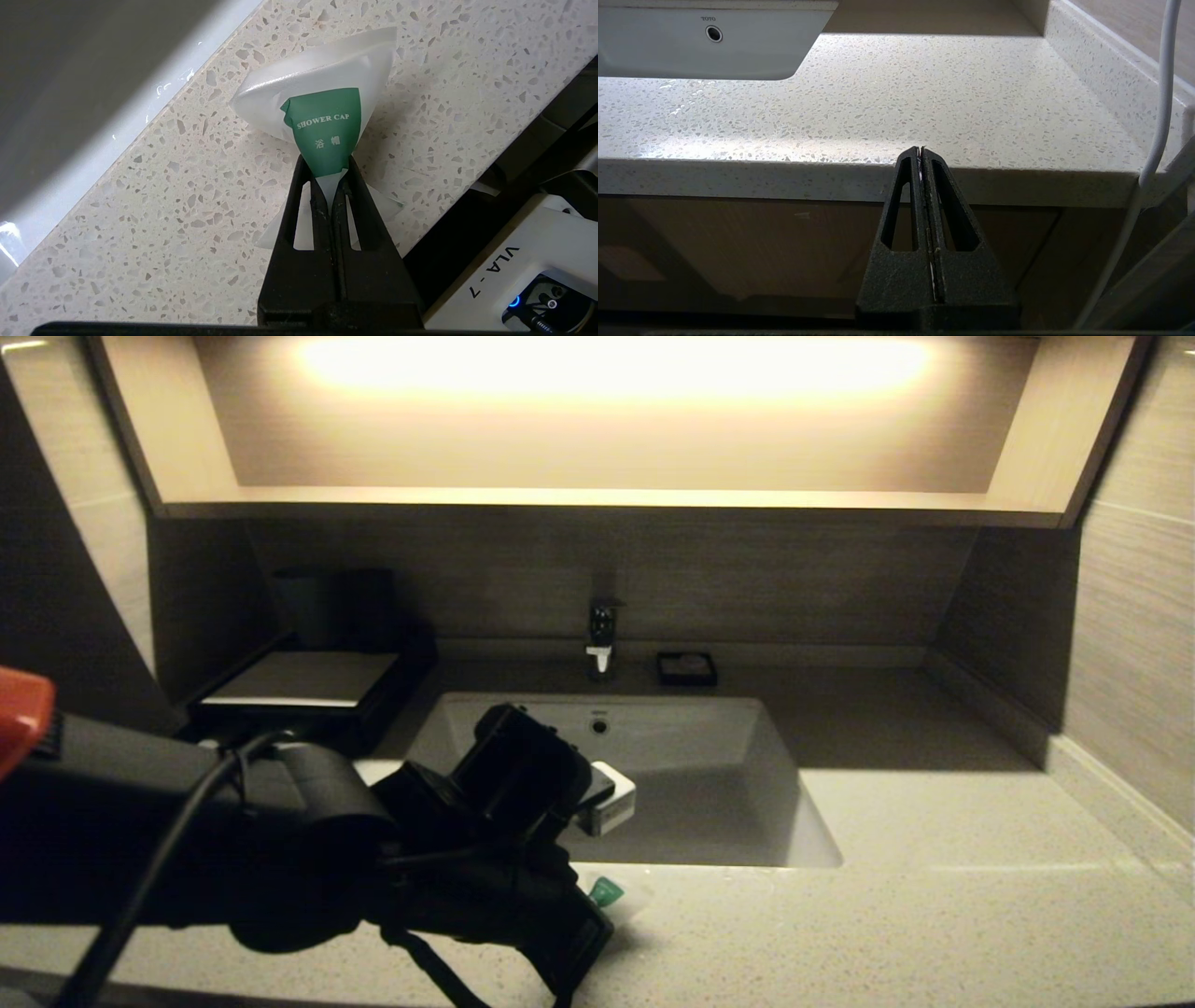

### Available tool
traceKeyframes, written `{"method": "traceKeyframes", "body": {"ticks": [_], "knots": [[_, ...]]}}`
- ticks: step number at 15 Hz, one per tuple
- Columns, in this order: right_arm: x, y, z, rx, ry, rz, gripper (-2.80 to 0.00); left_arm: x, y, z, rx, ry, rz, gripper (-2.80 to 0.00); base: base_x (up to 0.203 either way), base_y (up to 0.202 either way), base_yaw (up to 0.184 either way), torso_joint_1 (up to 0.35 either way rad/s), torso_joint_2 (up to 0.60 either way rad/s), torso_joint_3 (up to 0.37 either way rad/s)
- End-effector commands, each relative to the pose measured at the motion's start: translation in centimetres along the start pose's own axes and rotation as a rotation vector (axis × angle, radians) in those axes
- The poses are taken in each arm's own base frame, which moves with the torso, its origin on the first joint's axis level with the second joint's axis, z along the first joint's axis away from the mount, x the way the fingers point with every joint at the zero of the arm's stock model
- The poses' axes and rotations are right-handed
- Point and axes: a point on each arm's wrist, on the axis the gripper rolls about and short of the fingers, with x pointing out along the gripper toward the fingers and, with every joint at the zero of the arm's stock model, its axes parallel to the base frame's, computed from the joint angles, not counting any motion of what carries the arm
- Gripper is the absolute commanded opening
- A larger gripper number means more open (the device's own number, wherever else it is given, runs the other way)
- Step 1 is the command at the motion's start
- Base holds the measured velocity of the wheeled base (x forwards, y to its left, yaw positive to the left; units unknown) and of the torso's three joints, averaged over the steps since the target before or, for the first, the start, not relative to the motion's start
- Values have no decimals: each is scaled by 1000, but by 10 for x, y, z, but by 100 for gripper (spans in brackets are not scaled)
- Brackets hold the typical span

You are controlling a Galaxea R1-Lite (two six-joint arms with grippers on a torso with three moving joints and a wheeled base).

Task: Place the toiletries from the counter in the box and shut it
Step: Pick up the bathroom toiletry

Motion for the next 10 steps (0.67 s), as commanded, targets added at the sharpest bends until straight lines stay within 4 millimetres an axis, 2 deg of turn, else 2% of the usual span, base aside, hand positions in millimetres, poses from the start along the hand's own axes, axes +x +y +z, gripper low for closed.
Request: {"method": "traceKeyframes", "body": {"ticks": [1, 5, 10], "knots": [[0, 0, 0, 0, 2, 0, -280, -2, 0, 2, -17, -17, 0, -280, 0, 0, 0, 0, 0, 0], [0, 0, 0, 0, 2, 0, -280, -6, 5, 9, -77, -98, 59, -280, 0, 0, 0, 0, 0, 0], [0, 0, 0, 0, 2, 0, -280, -30, 38, 19, -166, -192, 213, -280, 0, 0, 0, 0, 0, 0]]}}
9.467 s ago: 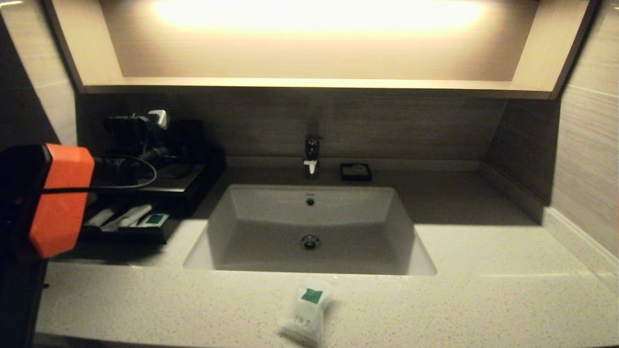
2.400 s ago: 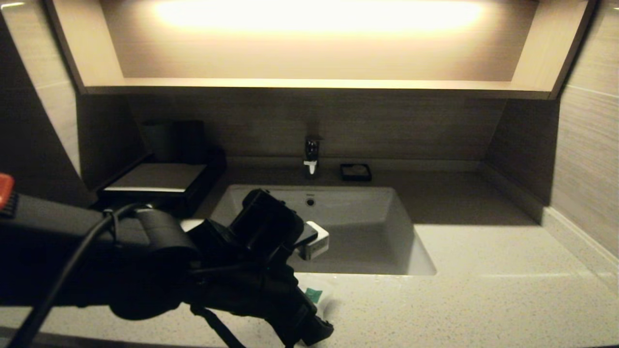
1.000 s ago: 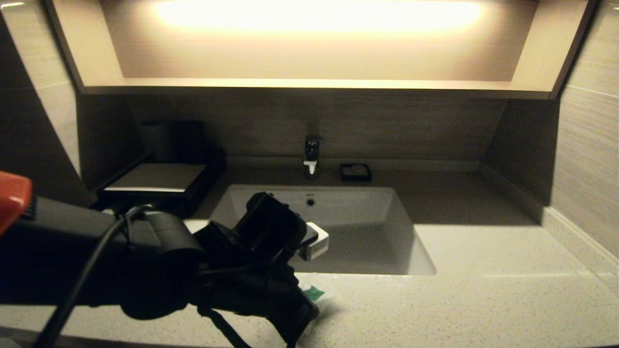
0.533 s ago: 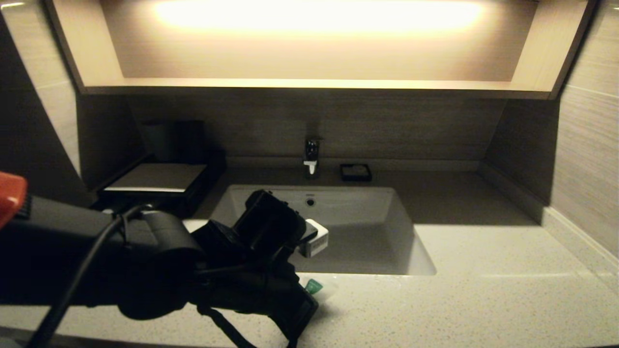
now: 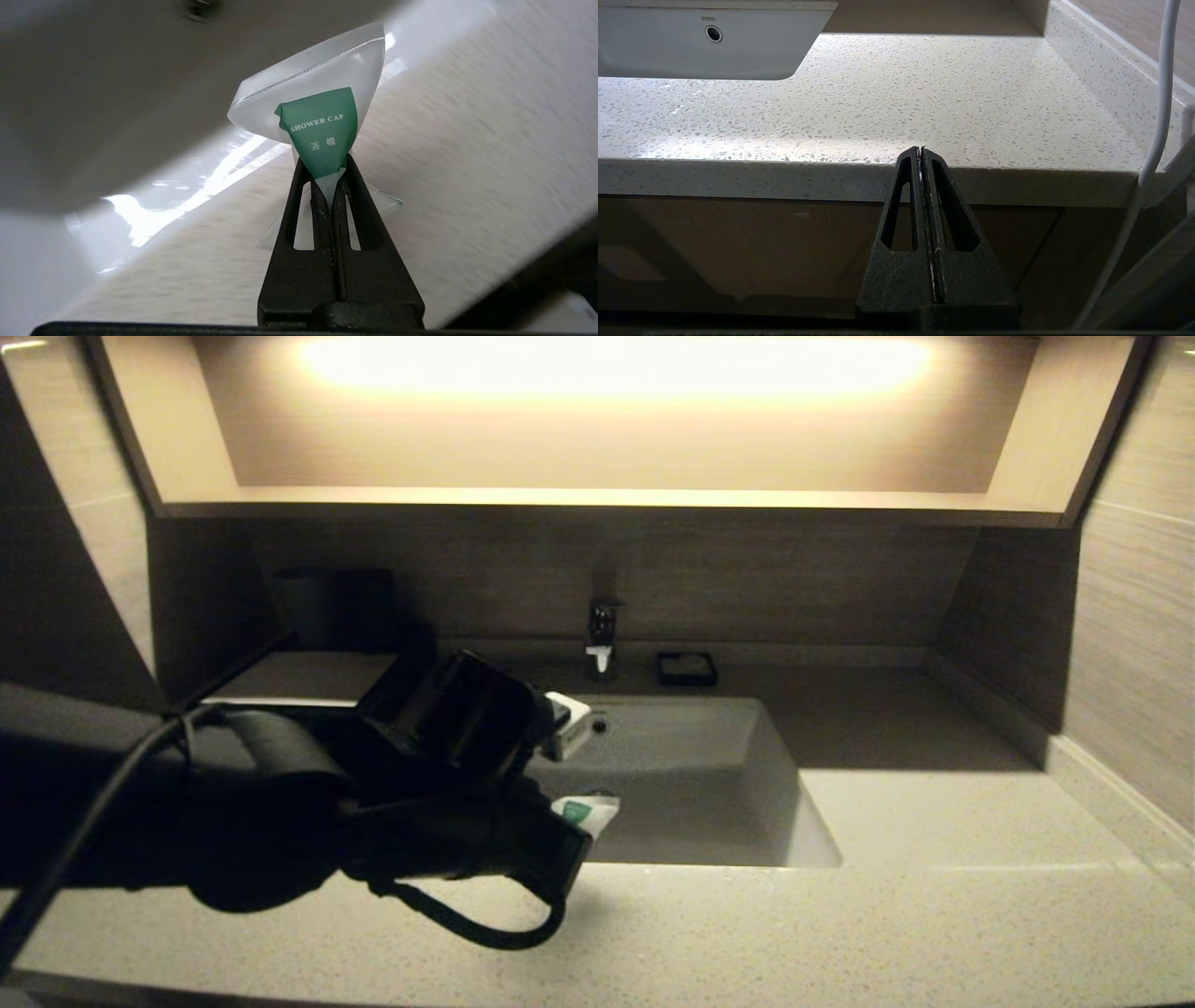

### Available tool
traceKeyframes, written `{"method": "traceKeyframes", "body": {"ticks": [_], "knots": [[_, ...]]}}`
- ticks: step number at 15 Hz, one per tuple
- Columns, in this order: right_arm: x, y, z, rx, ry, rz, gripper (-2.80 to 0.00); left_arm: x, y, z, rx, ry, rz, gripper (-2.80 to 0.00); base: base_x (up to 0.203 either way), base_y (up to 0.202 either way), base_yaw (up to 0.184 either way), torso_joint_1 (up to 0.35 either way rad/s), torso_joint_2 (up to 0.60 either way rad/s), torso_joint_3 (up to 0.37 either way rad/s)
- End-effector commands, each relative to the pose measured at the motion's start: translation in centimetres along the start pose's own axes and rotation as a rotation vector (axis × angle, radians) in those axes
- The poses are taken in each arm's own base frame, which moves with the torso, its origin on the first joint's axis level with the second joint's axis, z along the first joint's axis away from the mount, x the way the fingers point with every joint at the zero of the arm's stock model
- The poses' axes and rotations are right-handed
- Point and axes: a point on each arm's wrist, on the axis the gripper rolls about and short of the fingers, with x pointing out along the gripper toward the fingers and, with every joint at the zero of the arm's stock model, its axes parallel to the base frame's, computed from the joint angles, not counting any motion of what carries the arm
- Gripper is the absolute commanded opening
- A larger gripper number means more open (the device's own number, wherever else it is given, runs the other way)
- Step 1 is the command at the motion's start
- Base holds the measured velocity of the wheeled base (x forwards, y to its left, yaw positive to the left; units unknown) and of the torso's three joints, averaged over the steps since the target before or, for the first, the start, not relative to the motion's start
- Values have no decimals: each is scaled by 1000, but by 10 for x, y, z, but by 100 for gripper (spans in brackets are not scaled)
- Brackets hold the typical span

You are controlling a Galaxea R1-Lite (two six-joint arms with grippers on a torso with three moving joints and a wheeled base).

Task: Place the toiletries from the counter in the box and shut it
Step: Pick up the bathroom toiletry, then place the bathroom toiletry into the drawer

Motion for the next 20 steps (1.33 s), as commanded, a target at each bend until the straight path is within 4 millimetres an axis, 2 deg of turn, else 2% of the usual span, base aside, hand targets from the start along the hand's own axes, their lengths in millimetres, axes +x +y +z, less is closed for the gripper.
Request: {"method": "traceKeyframes", "body": {"ticks": [1, 6, 10, 16, 20], "knots": [[0, 0, 0, 0, 2, 1, -280, -11, 22, 9, -48, -43, 65, -280, 0, 0, 0, 0, 0, 0], [0, 0, 0, 0, 2, 1, -280, -32, 87, 16, -180, -99, 239, -280, 0, 0, 0, 0, 0, 0], [0, 0, 0, 0, 2, 1, -280, -49, 142, 9, -271, -116, 386, -280, 0, 0, 0, 0, 0, 0], [0, 0, 0, 0, 2, 1, -280, -59, 201, 2, -376, -118, 527, -280, 0, 0, 0, 0, 0, 0], [0, 0, 0, 0, 2, 1, -280, -58, 219, -2, -413, -110, 563, -280, 0, 0, 0, 0, 0, 0]]}}
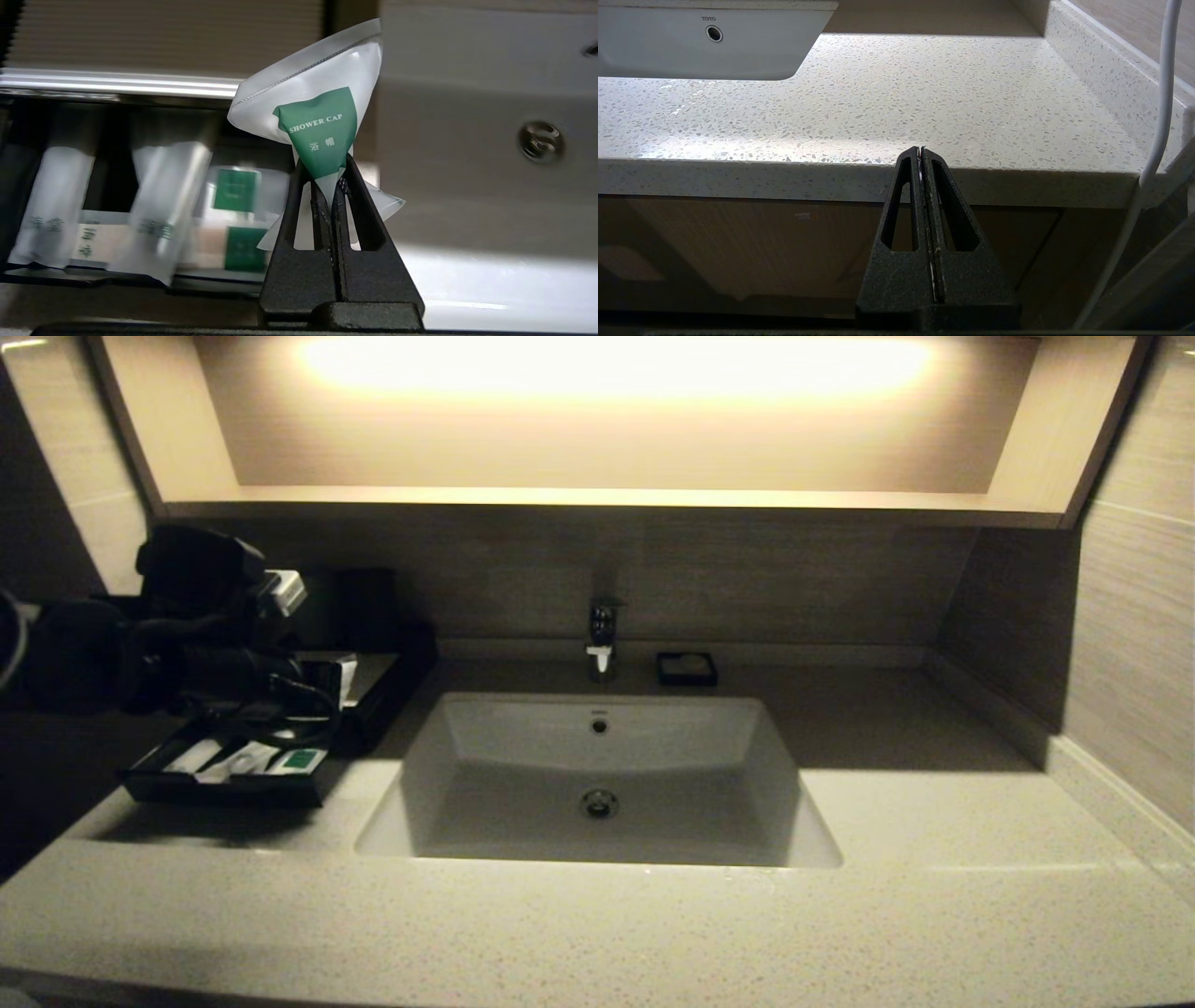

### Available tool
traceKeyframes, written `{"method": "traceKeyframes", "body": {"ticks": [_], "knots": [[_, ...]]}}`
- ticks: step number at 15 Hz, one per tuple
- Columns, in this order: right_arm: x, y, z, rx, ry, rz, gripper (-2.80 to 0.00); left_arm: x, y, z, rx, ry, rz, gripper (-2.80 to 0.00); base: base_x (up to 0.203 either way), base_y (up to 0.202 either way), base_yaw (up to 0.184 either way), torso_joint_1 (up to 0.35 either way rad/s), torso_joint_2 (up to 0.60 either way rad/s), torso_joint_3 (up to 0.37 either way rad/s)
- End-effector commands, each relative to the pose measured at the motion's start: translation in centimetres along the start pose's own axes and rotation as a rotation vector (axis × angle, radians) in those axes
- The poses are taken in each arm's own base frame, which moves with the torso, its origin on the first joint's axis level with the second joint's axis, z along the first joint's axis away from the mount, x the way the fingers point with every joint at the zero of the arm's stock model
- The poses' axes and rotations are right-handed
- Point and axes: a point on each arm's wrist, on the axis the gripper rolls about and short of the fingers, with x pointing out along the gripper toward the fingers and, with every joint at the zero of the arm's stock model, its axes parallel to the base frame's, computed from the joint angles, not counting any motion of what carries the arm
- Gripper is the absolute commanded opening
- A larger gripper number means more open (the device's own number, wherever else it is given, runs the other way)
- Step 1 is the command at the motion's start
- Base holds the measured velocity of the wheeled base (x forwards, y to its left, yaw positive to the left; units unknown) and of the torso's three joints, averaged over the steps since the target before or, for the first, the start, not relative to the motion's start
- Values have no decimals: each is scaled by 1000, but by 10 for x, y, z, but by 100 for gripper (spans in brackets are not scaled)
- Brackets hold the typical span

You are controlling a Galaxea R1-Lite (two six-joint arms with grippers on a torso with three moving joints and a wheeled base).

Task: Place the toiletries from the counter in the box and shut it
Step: Place the bathroom toiletry into the drawer

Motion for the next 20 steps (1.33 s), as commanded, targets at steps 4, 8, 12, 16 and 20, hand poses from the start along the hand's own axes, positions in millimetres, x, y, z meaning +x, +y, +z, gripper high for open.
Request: {"method": "traceKeyframes", "body": {"ticks": [4, 8, 12, 16, 20], "knots": [[0, 0, 0, 0, 2, 1, -280, 22, 20, -6, -29, 48, 52, -280, 0, 0, 0, 0, 0, 0], [0, 0, 0, 0, 1, 1, -280, 33, 24, -11, -26, 80, 61, -280, 0, 0, 0, 0, 0, 0], [0, 0, 0, 0, 2, 1, -280, 33, 25, -13, 12, 89, 60, -280, 0, 0, 0, 0, 0, 0], [0, 0, 0, 0, 2, 1, -280, 34, 25, -16, 22, 110, 60, -280, 0, 0, 0, 0, 0, 0], [0, 0, 0, 0, 2, 1, -280, 39, 30, -20, 57, 132, 65, -280, 0, 0, 0, 0, 0, 0]]}}
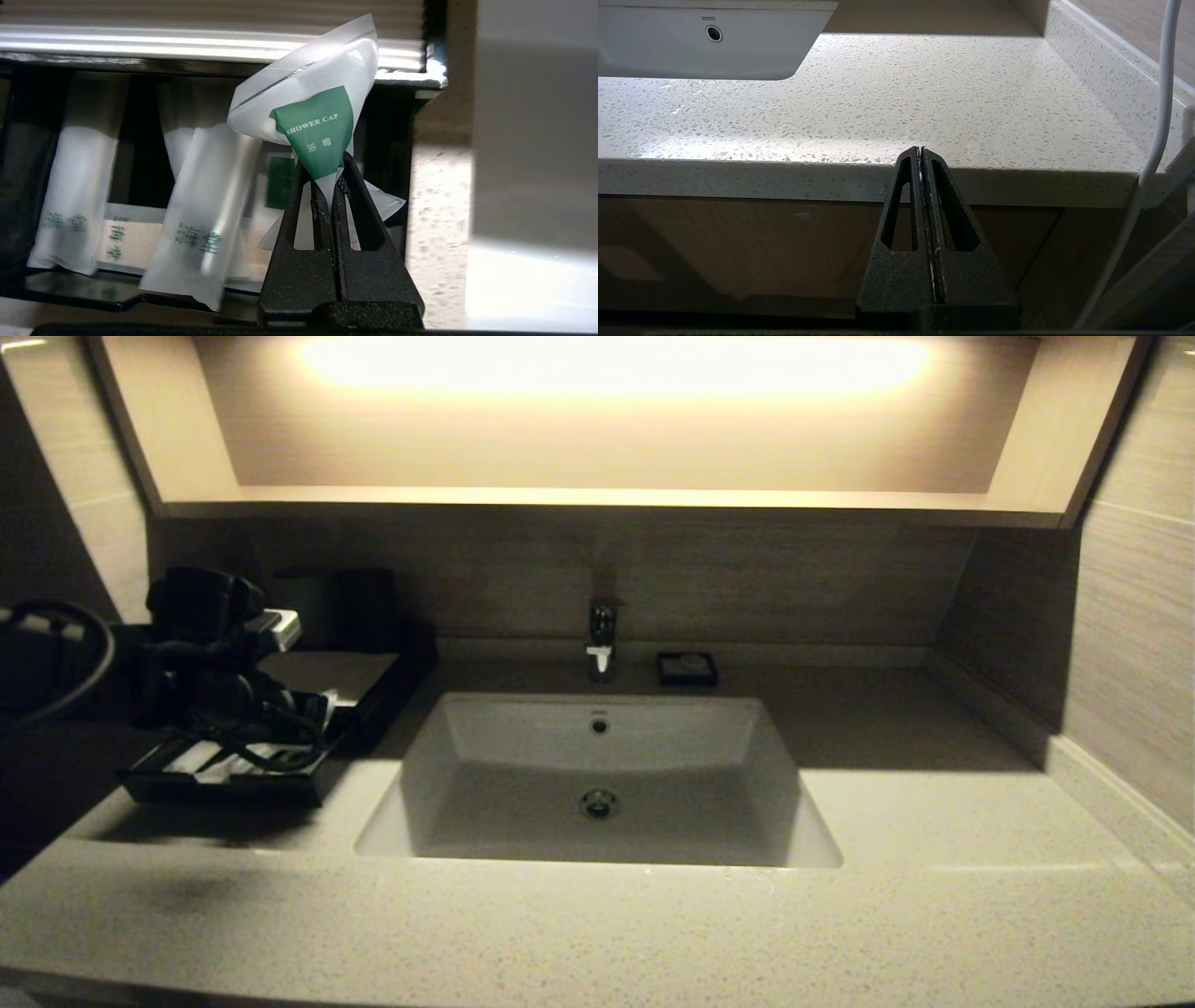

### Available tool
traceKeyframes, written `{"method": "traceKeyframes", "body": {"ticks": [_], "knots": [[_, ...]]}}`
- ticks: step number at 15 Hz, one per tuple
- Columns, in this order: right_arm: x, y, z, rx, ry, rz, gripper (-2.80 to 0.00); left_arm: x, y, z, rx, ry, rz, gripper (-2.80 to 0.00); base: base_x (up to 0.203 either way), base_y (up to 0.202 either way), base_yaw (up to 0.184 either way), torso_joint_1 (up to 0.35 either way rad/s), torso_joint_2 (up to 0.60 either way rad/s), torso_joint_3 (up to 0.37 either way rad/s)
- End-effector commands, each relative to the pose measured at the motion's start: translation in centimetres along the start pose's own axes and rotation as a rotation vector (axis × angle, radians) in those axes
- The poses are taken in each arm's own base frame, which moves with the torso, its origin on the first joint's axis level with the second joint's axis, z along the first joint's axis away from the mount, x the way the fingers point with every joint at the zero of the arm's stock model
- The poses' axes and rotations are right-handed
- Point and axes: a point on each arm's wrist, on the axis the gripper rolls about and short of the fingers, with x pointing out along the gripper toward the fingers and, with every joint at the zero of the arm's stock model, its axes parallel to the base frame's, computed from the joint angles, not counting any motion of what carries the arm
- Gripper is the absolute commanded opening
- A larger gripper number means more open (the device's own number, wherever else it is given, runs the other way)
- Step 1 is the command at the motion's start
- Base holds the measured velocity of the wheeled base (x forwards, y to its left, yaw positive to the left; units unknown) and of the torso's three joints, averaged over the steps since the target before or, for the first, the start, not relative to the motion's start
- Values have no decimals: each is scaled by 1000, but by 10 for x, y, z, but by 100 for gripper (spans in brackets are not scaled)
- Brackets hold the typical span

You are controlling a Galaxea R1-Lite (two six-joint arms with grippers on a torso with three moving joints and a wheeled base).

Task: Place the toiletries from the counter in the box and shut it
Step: Place the bathroom toiletry into the drawer

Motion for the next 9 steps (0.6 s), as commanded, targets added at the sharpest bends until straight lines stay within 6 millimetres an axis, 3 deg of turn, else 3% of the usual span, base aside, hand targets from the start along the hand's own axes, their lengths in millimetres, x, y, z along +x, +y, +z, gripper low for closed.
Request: {"method": "traceKeyframes", "body": {"ticks": [1, 9], "knots": [[0, 0, 0, -1, 2, 1, -280, 5, 2, -2, 11, 13, 2, -280, 0, 0, 0, 0, 0, 0], [0, 0, 0, -1, 2, 1, -280, 16, 0, -6, 16, 41, -5, -280, 0, 0, 0, 0, 0, 0]]}}
